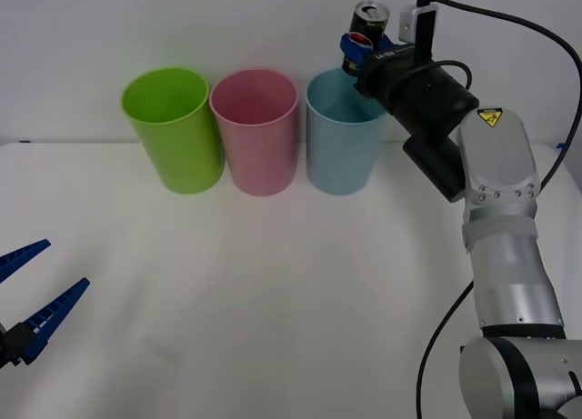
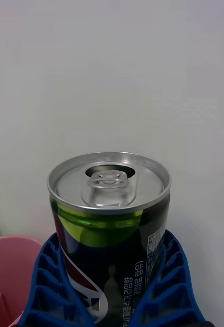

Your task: Grasp the object on the table and drop it into the matching bin: aluminum can to the light blue bin, PET bottle to the pink bin.

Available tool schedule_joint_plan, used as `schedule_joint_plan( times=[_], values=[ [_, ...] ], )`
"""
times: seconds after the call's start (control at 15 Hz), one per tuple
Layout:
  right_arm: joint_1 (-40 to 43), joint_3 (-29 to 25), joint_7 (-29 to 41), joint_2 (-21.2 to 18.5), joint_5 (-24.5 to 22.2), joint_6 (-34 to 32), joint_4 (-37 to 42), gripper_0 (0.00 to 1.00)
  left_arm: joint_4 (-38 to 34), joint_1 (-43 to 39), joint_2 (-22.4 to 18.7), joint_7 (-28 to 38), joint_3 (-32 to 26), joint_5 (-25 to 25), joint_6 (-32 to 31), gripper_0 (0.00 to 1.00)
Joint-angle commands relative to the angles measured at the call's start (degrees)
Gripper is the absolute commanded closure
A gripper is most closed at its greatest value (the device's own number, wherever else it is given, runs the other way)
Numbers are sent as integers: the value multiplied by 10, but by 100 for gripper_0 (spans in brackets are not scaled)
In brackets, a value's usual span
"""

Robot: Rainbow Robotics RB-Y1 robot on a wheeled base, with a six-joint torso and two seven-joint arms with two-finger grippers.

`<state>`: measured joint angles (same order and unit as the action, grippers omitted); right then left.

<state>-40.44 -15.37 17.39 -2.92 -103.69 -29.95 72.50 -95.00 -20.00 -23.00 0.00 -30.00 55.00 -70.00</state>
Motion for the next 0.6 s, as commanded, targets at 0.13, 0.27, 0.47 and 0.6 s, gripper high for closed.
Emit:
schedule_joint_plan(
  times=[0.13,0.27,0.47,0.6],
  values=[
    [-1,7,-2,0,0,-1,-3,100,0,0,0,0,0,0,0,0],
    [-1,10,-3,0,0,-1,-3,100,0,0,0,0,0,0,0,0],
    [-1,10,-11,0,0,-1,-3,36,0,0,0,0,0,0,0,0],
    [0,10,-17,0,0,-2,-3,0,0,0,0,0,0,0,0,0]
  ],
)
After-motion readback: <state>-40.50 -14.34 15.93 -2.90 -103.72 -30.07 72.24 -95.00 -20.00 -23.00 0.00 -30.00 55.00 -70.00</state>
